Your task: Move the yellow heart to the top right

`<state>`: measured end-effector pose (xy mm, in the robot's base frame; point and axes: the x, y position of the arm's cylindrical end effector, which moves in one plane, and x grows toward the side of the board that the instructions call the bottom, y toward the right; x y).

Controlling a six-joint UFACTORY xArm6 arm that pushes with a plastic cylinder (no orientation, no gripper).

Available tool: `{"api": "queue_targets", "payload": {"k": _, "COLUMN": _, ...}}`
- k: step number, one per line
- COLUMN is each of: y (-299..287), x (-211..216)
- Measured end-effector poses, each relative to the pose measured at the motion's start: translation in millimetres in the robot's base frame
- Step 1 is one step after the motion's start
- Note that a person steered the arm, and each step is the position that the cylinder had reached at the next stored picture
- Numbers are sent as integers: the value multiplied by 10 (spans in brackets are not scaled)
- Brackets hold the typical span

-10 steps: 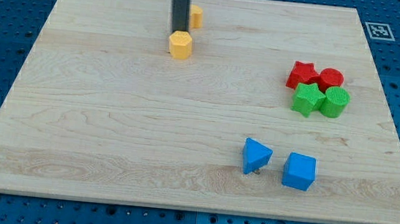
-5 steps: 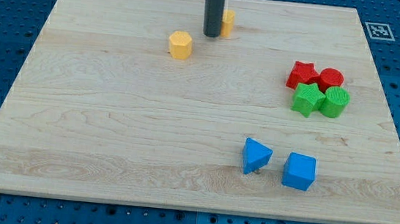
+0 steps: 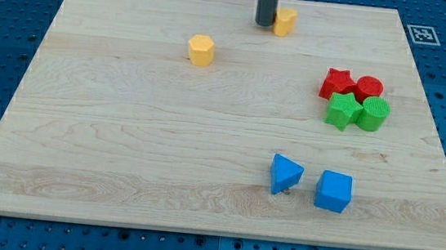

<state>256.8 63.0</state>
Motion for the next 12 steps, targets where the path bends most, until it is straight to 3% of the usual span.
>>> {"api": "queue_targets", "payload": {"k": 2, "y": 355, "x": 279}}
{"api": "queue_targets", "payload": {"k": 4, "y": 740, "x": 287}}
{"api": "queue_targets", "payload": {"k": 9, "y": 861, "x": -190}}
{"api": "queue_targets", "payload": {"k": 12, "y": 1520, "x": 148}}
